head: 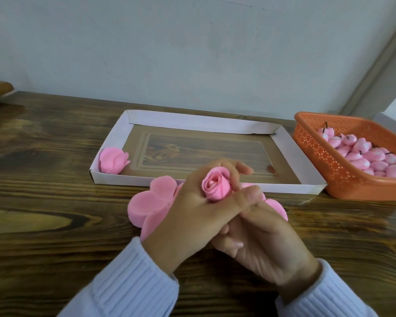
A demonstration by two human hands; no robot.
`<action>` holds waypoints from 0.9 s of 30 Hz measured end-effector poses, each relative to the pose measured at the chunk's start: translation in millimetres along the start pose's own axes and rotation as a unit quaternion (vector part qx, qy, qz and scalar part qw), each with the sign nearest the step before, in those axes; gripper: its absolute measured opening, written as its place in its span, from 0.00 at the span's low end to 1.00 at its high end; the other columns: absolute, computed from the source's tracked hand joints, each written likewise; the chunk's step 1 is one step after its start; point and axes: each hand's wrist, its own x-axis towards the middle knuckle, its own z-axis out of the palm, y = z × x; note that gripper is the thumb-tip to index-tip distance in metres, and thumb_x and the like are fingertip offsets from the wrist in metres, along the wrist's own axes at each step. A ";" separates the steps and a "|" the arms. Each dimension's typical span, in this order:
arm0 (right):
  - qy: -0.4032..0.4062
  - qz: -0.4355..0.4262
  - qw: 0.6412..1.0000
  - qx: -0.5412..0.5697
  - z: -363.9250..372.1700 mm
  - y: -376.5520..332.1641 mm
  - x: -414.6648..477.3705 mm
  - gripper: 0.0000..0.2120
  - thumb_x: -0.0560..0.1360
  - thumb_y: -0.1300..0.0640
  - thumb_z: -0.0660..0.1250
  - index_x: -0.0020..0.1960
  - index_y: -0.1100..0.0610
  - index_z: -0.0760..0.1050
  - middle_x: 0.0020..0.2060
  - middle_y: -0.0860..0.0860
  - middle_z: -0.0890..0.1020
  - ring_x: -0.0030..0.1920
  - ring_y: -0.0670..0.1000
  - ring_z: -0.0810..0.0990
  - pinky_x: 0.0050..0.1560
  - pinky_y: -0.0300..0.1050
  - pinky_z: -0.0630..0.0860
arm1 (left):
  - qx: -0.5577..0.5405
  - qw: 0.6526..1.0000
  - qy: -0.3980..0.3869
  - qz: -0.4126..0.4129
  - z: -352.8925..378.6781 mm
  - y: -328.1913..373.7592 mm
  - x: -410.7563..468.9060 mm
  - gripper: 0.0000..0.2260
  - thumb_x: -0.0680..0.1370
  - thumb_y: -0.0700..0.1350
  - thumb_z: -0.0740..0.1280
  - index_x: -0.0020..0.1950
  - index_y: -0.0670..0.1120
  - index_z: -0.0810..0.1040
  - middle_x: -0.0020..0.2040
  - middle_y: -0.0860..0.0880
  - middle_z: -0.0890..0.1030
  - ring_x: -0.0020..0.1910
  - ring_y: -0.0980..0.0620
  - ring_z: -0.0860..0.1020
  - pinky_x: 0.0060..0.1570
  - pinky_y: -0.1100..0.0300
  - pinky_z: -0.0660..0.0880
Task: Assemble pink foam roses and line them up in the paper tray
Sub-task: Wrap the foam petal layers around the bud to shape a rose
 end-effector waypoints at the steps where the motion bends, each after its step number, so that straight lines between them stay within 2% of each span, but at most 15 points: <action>1: -0.003 0.002 1.000 0.001 0.2 -0.9 0.4 0.18 0.72 0.56 0.73 0.57 0.64 0.75 0.37 0.57 0.74 0.33 0.47 0.74 0.29 0.36 0.65 | 0.001 1.000 -0.009 -0.002 -0.1 0.6 0.0 0.06 0.70 0.48 0.73 0.37 0.50 0.77 0.51 0.56 0.83 0.37 0.64 0.81 0.31 0.73 0.73; 3: 0.000 0.010 0.999 -0.032 1.5 -2.4 1.9 0.12 0.75 0.53 0.70 0.54 0.60 0.79 0.35 0.54 0.74 0.29 0.44 0.70 0.28 0.36 0.61 | 0.020 0.999 -0.030 0.001 0.2 1.0 0.2 0.03 0.73 0.47 0.72 0.38 0.53 0.81 0.54 0.57 0.82 0.38 0.65 0.80 0.32 0.75 0.73; 5: 0.009 0.017 0.997 -0.071 2.6 -2.2 2.4 0.11 0.77 0.50 0.66 0.51 0.56 0.81 0.34 0.52 0.75 0.28 0.43 0.70 0.27 0.34 0.62 | 0.030 0.999 -0.041 0.001 0.6 2.2 0.3 0.04 0.71 0.50 0.72 0.37 0.55 0.83 0.55 0.57 0.82 0.45 0.62 0.82 0.32 0.69 0.76; 7: 0.008 0.012 0.998 -0.063 2.3 -0.6 1.7 0.12 0.74 0.51 0.71 0.52 0.57 0.80 0.35 0.54 0.75 0.30 0.45 0.73 0.29 0.35 0.68 | 0.026 0.999 -0.035 -0.002 -0.4 3.9 0.9 0.08 0.70 0.53 0.70 0.31 0.54 0.80 0.52 0.56 0.83 0.44 0.60 0.82 0.31 0.67 0.77; 9: 0.000 0.002 1.000 -0.025 0.8 0.9 0.1 0.17 0.70 0.55 0.75 0.55 0.62 0.77 0.38 0.58 0.73 0.33 0.48 0.76 0.30 0.38 0.73 | 0.045 0.999 -0.015 0.015 -1.7 3.3 1.6 0.10 0.69 0.53 0.70 0.29 0.51 0.76 0.49 0.55 0.83 0.41 0.58 0.82 0.39 0.66 0.76; 11: 0.003 -0.004 1.000 -0.005 0.1 1.9 0.0 0.21 0.71 0.57 0.75 0.59 0.64 0.73 0.41 0.61 0.69 0.34 0.49 0.76 0.31 0.39 0.72 | 0.063 0.998 -0.010 0.018 -2.2 3.1 1.4 0.10 0.67 0.54 0.71 0.30 0.51 0.75 0.49 0.54 0.82 0.43 0.46 0.82 0.43 0.54 0.78; 12: 0.012 -0.004 1.000 -0.006 0.9 2.0 0.7 0.23 0.71 0.56 0.74 0.60 0.65 0.71 0.42 0.61 0.66 0.34 0.49 0.75 0.30 0.38 0.71 | 0.064 0.998 -0.017 0.019 -2.2 3.5 1.1 0.09 0.67 0.53 0.72 0.31 0.52 0.76 0.50 0.53 0.82 0.45 0.44 0.81 0.43 0.49 0.78; 14: 0.029 0.000 0.999 -0.028 1.7 2.0 2.0 0.24 0.70 0.52 0.75 0.58 0.65 0.73 0.42 0.61 0.64 0.31 0.47 0.73 0.29 0.37 0.68 | 0.051 0.998 -0.038 0.019 -0.8 5.1 -0.3 0.07 0.68 0.52 0.72 0.33 0.53 0.78 0.53 0.53 0.82 0.50 0.52 0.82 0.40 0.51 0.80; 16: 0.042 -0.001 0.996 -0.074 4.1 2.2 2.7 0.16 0.71 0.50 0.74 0.50 0.62 0.78 0.37 0.59 0.69 0.30 0.46 0.73 0.29 0.36 0.68 | 0.049 0.997 -0.051 0.011 1.1 6.1 -1.5 0.08 0.70 0.54 0.70 0.32 0.53 0.79 0.54 0.55 0.82 0.53 0.56 0.81 0.36 0.50 0.80; 18: 0.049 -0.001 0.994 -0.096 6.5 3.5 2.1 0.09 0.76 0.53 0.67 0.46 0.59 0.79 0.36 0.57 0.73 0.33 0.48 0.75 0.31 0.38 0.69 | 0.058 0.997 -0.043 0.011 1.0 5.8 -1.4 0.12 0.71 0.55 0.68 0.30 0.52 0.77 0.53 0.56 0.82 0.49 0.58 0.82 0.34 0.56 0.79; 19: 0.039 -0.003 0.996 -0.085 7.2 3.7 1.6 0.09 0.77 0.55 0.64 0.49 0.59 0.78 0.39 0.58 0.74 0.36 0.49 0.77 0.33 0.39 0.70 | 0.058 0.998 -0.034 0.008 -0.1 5.5 -0.9 0.13 0.71 0.56 0.67 0.29 0.51 0.76 0.52 0.57 0.82 0.47 0.59 0.82 0.34 0.60 0.78; 21: -0.001 -0.016 0.999 -0.036 8.5 3.7 1.3 0.10 0.77 0.59 0.65 0.57 0.62 0.77 0.44 0.59 0.75 0.40 0.50 0.79 0.37 0.41 0.74 | 0.045 0.999 -0.022 -0.004 -2.6 5.4 0.3 0.12 0.69 0.56 0.68 0.29 0.53 0.76 0.51 0.57 0.81 0.44 0.60 0.81 0.34 0.62 0.76; 23: 0.014 -0.023 0.999 -0.032 8.5 4.3 1.4 0.12 0.76 0.60 0.66 0.58 0.63 0.76 0.45 0.61 0.73 0.40 0.50 0.77 0.36 0.40 0.72 | 0.035 0.999 -0.021 -0.001 -3.4 6.4 -0.2 0.10 0.68 0.55 0.70 0.29 0.54 0.75 0.51 0.57 0.81 0.38 0.62 0.80 0.28 0.64 0.75; 25: 0.058 -0.016 0.996 -0.064 8.0 5.5 1.9 0.12 0.77 0.59 0.60 0.55 0.65 0.75 0.43 0.60 0.70 0.35 0.49 0.74 0.32 0.40 0.68 | 0.044 0.999 -0.022 0.013 -3.1 6.8 -1.4 0.08 0.67 0.54 0.71 0.29 0.56 0.76 0.52 0.56 0.81 0.34 0.62 0.80 0.25 0.60 0.75; 27: 0.073 -0.005 0.993 -0.092 8.2 7.3 2.7 0.14 0.78 0.55 0.57 0.52 0.66 0.72 0.37 0.59 0.71 0.32 0.48 0.73 0.31 0.39 0.67 | 0.068 0.997 -0.034 0.009 -2.2 7.2 -2.2 0.09 0.69 0.55 0.69 0.30 0.57 0.77 0.55 0.56 0.81 0.37 0.54 0.82 0.28 0.48 0.78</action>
